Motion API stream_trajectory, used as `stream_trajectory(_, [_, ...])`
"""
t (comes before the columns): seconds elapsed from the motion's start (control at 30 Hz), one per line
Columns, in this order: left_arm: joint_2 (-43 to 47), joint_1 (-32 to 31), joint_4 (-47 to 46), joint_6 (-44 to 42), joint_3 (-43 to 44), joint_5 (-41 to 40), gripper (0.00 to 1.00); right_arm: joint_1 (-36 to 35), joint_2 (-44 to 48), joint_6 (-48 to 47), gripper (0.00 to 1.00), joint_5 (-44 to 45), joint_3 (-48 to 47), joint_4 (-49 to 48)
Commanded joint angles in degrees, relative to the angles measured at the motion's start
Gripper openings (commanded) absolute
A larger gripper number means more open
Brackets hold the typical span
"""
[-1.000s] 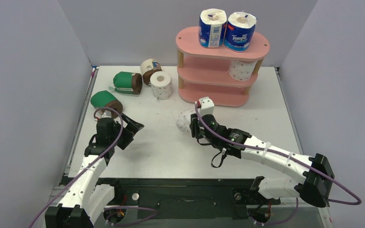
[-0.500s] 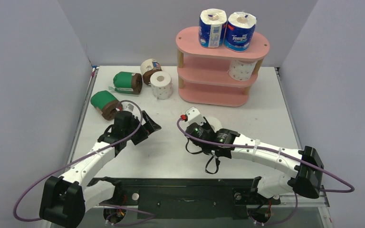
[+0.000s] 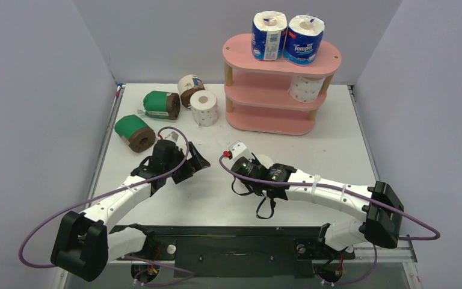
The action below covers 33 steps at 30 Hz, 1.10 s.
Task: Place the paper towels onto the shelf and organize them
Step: Adjust the paper towel at the center of the board.
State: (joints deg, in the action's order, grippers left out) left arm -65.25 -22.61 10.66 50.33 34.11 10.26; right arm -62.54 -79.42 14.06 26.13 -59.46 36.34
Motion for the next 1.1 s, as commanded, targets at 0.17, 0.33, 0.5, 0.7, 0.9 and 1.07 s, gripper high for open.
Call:
stream_trajectory(0.17, [-2.25,-3.04,-2.14,-1.52,4.49,-1.98,1.00,1.60,0.43,-0.13,0.35,-2.98,1.49,-4.30])
stream_trajectory(0.33, [-2.68,-3.67,-2.27,-1.26,4.73,-2.63,1.00,2.13,1.07,0.59,0.45,-3.63,2.53,-4.69])
stream_trajectory(0.5, [-2.45,-3.93,-2.59,-1.20,4.73,-3.05,1.00,2.32,2.99,1.42,0.58,-3.76,3.42,-5.25])
stream_trajectory(0.7, [-2.94,-4.02,-2.43,-1.25,5.86,-3.25,1.00,3.23,8.92,3.48,0.66,-3.53,4.19,-5.14])
stream_trajectory(0.9, [-4.52,-5.12,-1.38,-1.99,9.22,-4.41,1.00,13.87,23.05,12.14,0.70,-5.12,11.04,-8.90])
stream_trajectory(1.07, [-8.84,-12.05,1.35,-3.43,15.39,-9.38,1.00,31.25,33.82,22.27,0.68,-14.94,21.68,-16.06])
